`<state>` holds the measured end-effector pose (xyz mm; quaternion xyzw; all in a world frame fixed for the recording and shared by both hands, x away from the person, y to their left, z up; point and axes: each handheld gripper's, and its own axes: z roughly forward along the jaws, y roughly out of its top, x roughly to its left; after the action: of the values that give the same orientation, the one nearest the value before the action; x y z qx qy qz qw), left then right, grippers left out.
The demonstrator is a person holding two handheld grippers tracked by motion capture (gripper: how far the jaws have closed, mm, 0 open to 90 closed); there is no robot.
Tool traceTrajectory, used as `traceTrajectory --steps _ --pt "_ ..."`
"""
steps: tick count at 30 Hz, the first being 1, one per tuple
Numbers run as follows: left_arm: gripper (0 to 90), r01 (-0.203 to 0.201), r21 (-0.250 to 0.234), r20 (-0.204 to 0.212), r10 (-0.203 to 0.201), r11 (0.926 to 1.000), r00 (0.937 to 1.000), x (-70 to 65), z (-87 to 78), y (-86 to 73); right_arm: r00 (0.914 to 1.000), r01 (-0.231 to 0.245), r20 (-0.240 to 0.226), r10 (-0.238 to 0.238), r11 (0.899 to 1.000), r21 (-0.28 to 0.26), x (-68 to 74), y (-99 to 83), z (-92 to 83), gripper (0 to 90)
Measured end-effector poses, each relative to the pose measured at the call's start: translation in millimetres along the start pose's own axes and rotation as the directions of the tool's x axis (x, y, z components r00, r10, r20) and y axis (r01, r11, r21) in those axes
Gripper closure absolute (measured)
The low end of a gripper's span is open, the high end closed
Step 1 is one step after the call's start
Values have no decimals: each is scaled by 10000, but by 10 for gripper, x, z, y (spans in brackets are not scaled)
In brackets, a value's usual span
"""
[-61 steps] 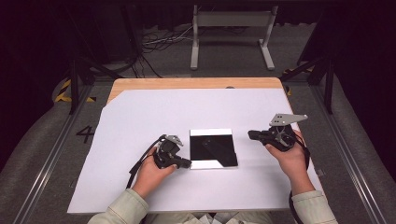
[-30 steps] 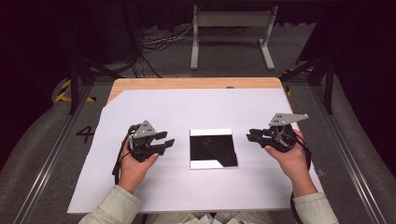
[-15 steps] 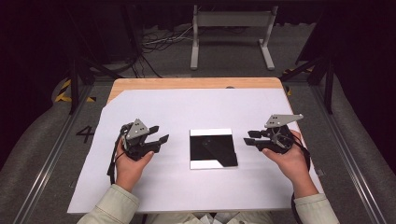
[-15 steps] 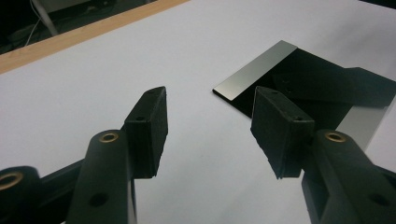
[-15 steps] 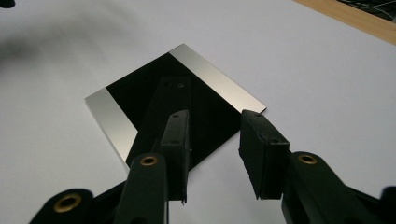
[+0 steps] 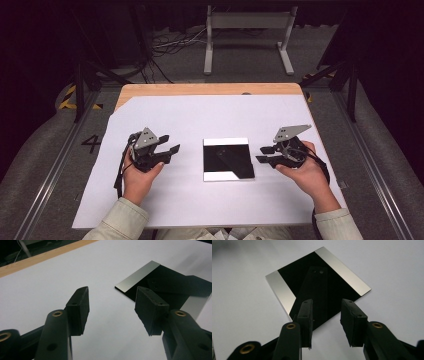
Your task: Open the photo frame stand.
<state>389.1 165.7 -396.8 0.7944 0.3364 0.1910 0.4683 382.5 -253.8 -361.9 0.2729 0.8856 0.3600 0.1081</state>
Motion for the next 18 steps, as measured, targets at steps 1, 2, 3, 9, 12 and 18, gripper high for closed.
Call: traceTrajectory --steps 1,2,3,9,12,18 --pt "456 -9 80 -29 9 10000 10000 9 -7 -7 10000 55 -61 -54 9999 150 11 5 22 627" --pt "455 -9 80 -29 9 10000 10000 9 -7 -7 9999 90 -106 -88 9997 213 17 7 34 626" --pt "455 -3 100 -45 3 10000 10000 14 -6 -13 9998 131 -159 -125 9994 332 28 11 50 626" --pt "454 40 192 -99 -38 9998 9999 15 1 -20 9974 534 -544 -476 9924 1109 69 9 158 626" --pt "453 22 221 -119 -19 9998 9999 6 15 -19 9960 615 -747 -500 9849 1618 94 -10 231 626" --pt "451 -9 267 -76 11 9996 10000 1 23 -18 9958 653 -773 -490 9724 2242 99 -44 299 648"
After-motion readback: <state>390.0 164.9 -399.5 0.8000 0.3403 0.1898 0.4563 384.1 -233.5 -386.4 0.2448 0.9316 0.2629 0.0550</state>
